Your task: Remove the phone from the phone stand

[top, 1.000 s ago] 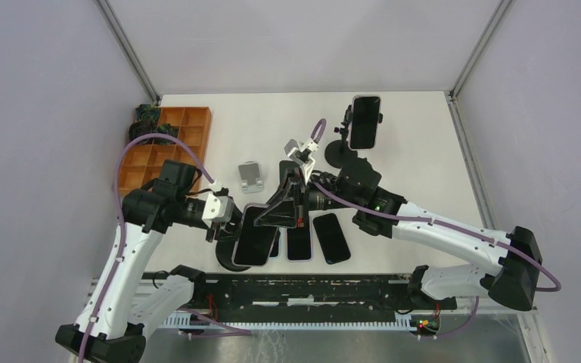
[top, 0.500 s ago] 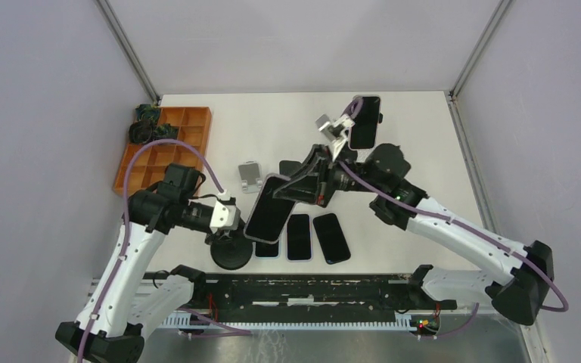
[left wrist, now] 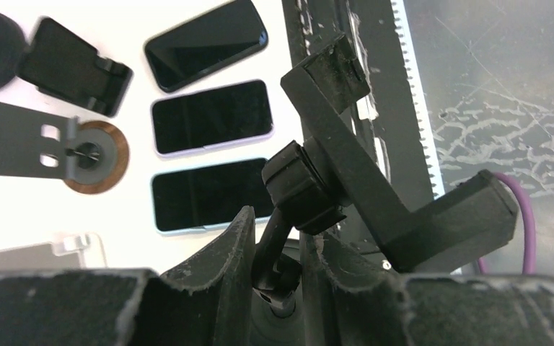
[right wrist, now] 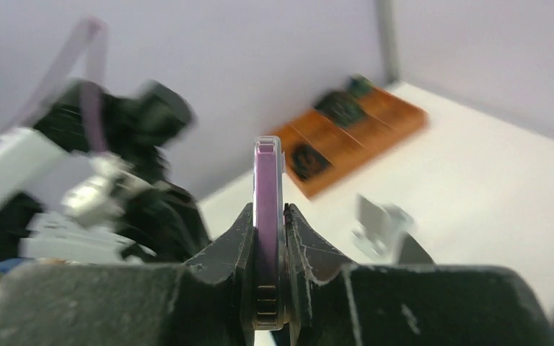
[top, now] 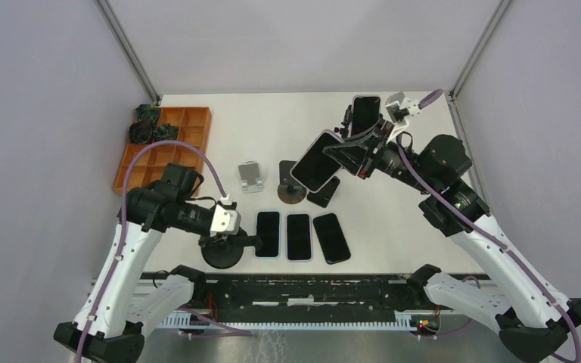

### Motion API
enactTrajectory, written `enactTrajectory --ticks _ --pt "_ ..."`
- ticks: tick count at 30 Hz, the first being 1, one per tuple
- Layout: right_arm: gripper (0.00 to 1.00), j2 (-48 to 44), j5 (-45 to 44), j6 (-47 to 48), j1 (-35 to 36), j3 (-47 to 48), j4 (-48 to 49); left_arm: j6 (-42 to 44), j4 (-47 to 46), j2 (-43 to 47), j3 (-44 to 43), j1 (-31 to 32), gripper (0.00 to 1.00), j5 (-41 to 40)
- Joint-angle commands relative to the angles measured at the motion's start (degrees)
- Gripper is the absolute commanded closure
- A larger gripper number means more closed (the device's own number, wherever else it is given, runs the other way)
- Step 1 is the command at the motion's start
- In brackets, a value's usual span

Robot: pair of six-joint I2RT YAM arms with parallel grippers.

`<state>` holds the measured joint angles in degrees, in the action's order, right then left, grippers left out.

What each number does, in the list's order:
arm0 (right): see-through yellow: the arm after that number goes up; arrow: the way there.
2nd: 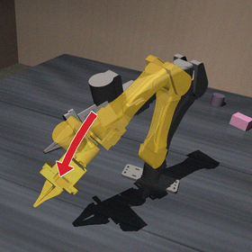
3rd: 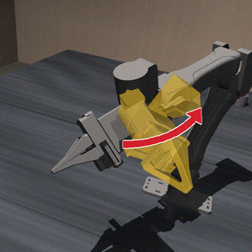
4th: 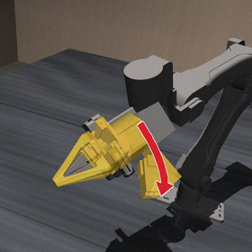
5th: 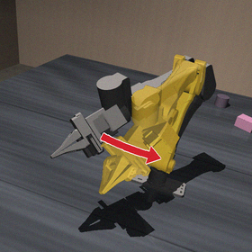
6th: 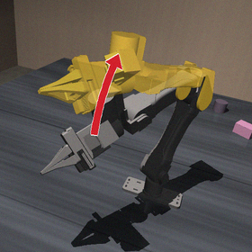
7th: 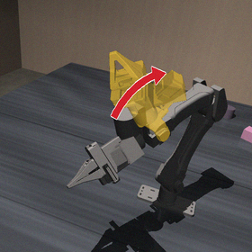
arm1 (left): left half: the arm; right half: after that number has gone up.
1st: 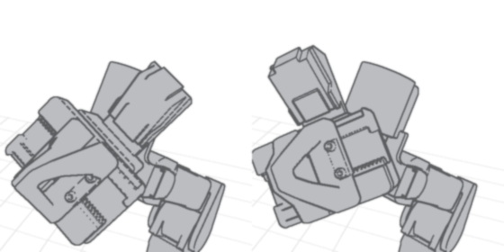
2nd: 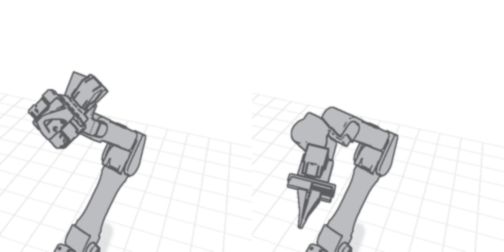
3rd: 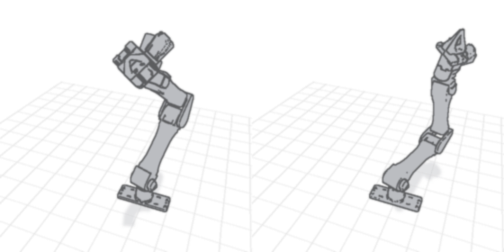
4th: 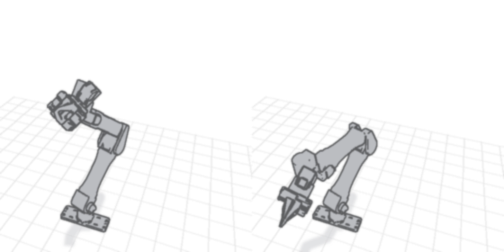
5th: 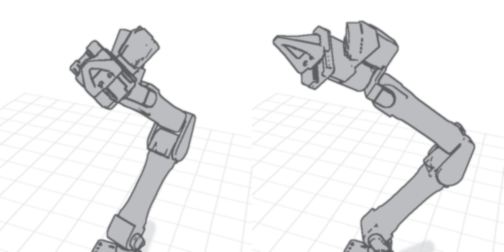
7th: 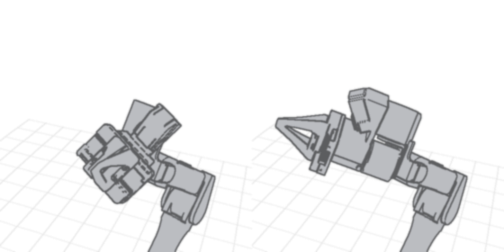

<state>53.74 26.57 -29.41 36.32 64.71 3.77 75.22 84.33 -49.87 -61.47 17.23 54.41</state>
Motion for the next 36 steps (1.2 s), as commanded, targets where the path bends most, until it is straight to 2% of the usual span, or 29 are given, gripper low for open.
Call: enactTrajectory --ticks 1,7,15,22,25,29,36 --pt "1.00 -0.38 -12.55 10.69 -1.43 -2.11 -23.38 -3.81 -3.07 -1.12 -6.54 0.17 0.98 6.35" --pt "1.00 -0.18 -28.82 17.09 -1.72 -9.04 -35.79 -13.34 -11.63 -0.95 -9.10 0.17 0.98 8.71" --pt "1.00 5.13 -31.67 20.20 -1.75 -11.89 -40.77 -19.15 -16.43 -2.07 -11.36 0.17 0.98 9.75" --pt "1.00 8.51 -26.75 22.05 -1.95 -16.95 -37.25 -20.86 -17.31 -1.78 -11.51 0.17 0.98 9.75" --pt "1.00 10.71 -22.80 22.99 -2.72 -18.67 -35.69 -31.53 -25.00 -1.69 -10.71 0.15 0.98 9.96" --pt "1.00 13.59 -17.72 23.74 -4.87 -20.75 -32.89 -34.76 -27.64 -2.46 -10.77 0.11 0.98 12.20" --pt "1.00 15.91 -16.95 22.43 -11.89 -24.77 -25.32 -35.02 -28.30 -2.65 -10.61 0.16 0.98 11.88"
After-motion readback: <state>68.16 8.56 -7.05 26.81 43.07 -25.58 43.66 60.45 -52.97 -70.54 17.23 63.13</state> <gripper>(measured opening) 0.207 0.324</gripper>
